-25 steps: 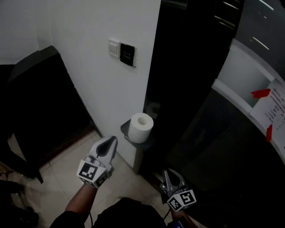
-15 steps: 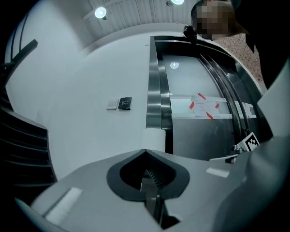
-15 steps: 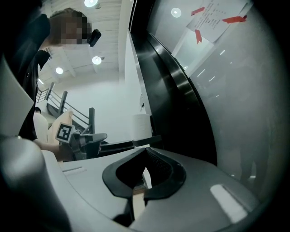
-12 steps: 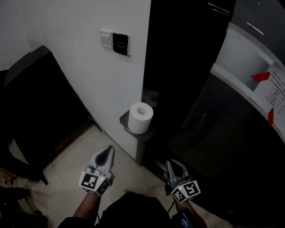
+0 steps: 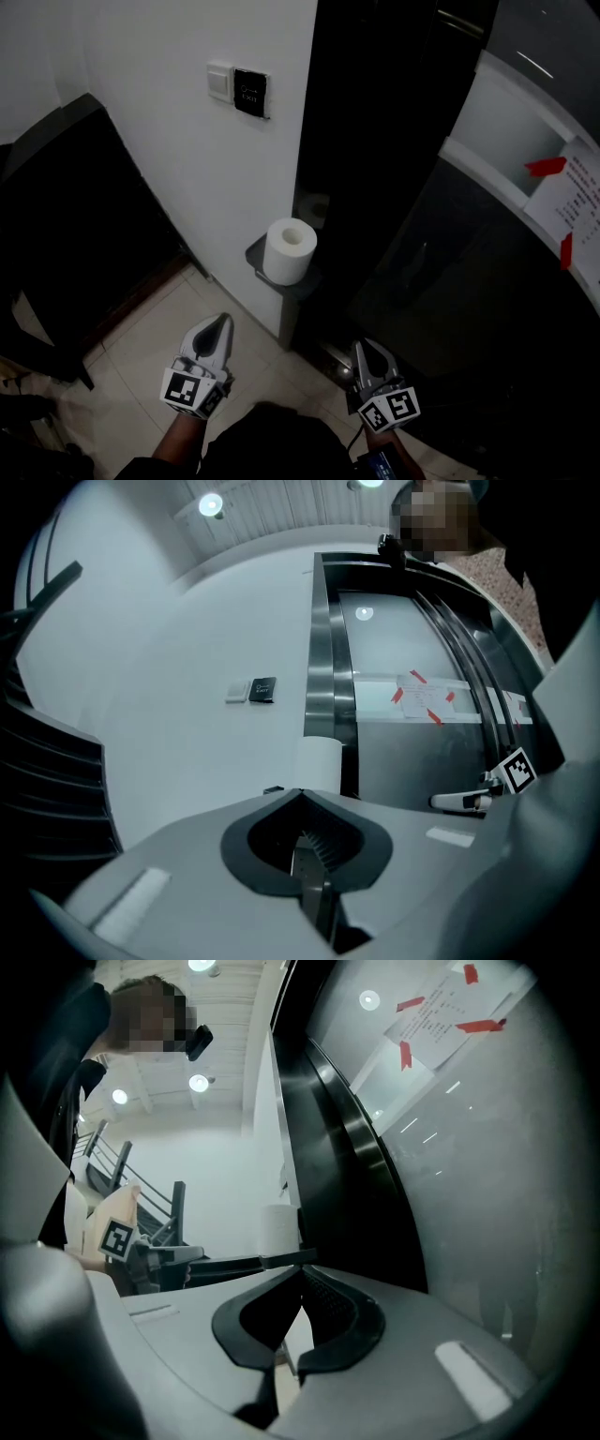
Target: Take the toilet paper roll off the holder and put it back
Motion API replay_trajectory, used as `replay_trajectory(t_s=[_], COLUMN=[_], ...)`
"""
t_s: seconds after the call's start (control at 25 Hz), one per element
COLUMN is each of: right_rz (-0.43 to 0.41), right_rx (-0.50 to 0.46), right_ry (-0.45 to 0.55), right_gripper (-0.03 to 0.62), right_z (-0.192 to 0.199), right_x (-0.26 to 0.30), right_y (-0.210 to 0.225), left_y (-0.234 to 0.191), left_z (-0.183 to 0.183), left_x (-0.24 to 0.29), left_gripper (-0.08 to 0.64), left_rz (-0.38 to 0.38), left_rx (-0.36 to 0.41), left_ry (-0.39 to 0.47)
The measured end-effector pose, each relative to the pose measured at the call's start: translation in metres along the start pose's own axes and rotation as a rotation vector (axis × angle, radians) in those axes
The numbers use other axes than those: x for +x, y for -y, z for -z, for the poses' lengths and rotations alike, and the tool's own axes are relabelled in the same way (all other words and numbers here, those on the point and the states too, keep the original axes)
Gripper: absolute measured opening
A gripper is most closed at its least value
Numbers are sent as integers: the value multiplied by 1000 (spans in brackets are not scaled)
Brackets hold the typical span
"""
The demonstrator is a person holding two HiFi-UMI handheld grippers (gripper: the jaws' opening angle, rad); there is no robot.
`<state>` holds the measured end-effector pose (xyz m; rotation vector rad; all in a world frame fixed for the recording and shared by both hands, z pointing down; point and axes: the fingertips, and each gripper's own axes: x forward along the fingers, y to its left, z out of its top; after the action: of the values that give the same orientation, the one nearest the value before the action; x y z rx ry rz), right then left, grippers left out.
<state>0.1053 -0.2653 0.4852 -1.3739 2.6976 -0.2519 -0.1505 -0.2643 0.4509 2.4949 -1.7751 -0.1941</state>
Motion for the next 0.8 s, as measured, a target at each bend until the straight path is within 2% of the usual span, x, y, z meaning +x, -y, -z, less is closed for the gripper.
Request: replay_trajectory(t_s=[0.56, 0.8], right_rz=[-30, -34], right_rx=[-27, -32], right_ry=[-13, -17], right_gripper=[12, 12], right_z=[-1, -1], right_x=[9, 8], right_y=[2, 2], left_y=[-5, -15], left_z=[5, 11], left_x=[2, -2], left_gripper=[2, 2], left_rz=[-28, -55], left_rx=[-13, 24], left_ry=[-9, -20])
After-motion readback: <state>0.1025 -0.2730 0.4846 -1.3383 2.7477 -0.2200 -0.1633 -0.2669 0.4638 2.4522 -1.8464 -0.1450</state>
